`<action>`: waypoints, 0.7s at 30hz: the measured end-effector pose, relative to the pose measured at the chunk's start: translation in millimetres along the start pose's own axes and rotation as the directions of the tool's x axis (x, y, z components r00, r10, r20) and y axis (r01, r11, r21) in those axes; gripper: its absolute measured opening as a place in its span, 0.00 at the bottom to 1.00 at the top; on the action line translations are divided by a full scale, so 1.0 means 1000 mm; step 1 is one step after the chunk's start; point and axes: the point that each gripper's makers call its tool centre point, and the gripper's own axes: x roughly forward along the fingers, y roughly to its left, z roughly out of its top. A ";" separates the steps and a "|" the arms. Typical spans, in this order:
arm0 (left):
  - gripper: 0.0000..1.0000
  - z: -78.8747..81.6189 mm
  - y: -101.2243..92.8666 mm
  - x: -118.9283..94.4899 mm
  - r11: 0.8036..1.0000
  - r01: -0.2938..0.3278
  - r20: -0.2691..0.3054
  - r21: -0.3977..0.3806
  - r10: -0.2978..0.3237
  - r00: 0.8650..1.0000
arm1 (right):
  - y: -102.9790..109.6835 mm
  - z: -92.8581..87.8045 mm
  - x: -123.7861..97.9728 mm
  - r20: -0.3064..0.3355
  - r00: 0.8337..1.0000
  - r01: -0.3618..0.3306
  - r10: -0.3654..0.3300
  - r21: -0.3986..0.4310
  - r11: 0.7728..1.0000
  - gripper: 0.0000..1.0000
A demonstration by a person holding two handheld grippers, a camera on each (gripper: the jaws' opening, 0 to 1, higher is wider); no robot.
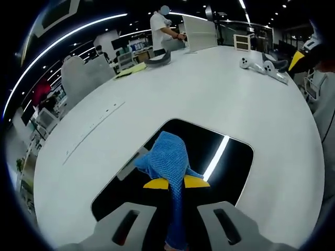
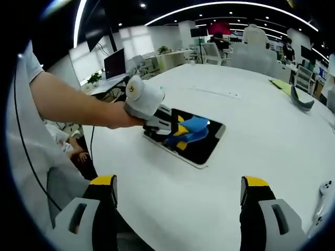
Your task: Wipe the mirror surface with the cleaning cloth until all visible marks leave the cleaned area.
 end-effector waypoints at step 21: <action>0.04 -0.012 -0.017 -0.015 0.999 -0.035 0.001 -0.031 0.035 0.999 | 0.004 0.007 0.002 0.008 1.000 -0.003 0.004 -0.016 1.000 0.98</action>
